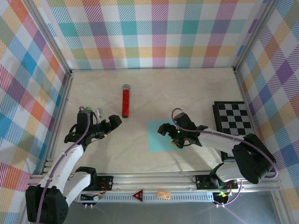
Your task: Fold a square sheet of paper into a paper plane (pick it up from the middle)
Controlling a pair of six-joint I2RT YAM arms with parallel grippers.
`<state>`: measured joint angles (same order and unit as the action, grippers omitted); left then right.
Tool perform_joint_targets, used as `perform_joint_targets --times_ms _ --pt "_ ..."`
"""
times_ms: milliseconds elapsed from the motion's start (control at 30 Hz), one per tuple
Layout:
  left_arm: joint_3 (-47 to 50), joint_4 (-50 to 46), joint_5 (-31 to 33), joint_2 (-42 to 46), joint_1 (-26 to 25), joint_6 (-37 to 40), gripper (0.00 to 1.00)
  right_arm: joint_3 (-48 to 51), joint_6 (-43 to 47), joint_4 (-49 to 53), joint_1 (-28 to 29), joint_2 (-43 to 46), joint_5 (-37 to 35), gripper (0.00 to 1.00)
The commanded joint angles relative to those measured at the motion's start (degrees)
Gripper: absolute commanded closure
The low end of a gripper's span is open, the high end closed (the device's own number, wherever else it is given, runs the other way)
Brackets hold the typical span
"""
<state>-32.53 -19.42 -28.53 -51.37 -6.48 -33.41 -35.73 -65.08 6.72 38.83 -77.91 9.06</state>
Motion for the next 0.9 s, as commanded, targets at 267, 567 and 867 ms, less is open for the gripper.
perform_joint_targets --times_ms 267,567,867 --pt "-2.46 -5.99 -2.22 6.08 -1.57 1.13 0.0 -12.08 16.74 6.99 -9.2 -10.3 7.13 0.03" --pt "-0.8 -7.75 -1.13 7.44 -1.66 1.37 0.0 -14.64 20.99 8.59 -9.39 -17.99 10.55 0.08" --pt "-1.06 -6.68 -0.1 6.93 -1.7 1.27 0.0 -7.29 11.8 -0.23 -8.1 -19.39 13.94 0.12"
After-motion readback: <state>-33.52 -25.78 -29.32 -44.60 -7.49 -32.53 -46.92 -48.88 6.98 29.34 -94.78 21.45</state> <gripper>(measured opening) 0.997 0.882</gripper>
